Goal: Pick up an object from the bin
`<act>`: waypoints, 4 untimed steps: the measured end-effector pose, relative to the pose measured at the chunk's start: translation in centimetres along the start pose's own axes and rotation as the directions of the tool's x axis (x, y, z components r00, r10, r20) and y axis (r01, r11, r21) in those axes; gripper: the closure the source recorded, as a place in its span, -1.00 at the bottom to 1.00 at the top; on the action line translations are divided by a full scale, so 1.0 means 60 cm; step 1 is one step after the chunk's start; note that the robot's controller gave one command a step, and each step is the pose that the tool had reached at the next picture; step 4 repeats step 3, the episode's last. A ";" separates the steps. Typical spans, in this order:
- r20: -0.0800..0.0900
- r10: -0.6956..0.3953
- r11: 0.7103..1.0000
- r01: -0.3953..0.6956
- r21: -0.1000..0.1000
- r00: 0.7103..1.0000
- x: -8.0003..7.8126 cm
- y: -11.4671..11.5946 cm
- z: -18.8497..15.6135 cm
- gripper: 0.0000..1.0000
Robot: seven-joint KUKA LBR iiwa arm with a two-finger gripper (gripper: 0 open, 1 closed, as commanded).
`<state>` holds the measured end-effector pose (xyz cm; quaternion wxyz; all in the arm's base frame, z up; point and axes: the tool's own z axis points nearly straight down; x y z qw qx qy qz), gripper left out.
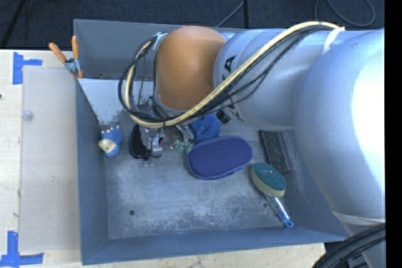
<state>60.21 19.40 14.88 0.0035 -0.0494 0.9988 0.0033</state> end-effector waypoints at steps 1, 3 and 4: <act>0.014 -0.016 1.000 0.016 -0.002 1.000 -0.001 0.000 -0.059 1.00; 0.002 -0.078 0.997 0.078 0.000 0.997 0.014 -0.003 -0.149 1.00; 0.002 -0.078 0.997 0.078 0.000 0.997 0.014 -0.003 -0.149 1.00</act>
Offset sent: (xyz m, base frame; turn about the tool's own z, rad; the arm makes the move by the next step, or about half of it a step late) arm -0.0136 -0.0049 0.0496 -0.0774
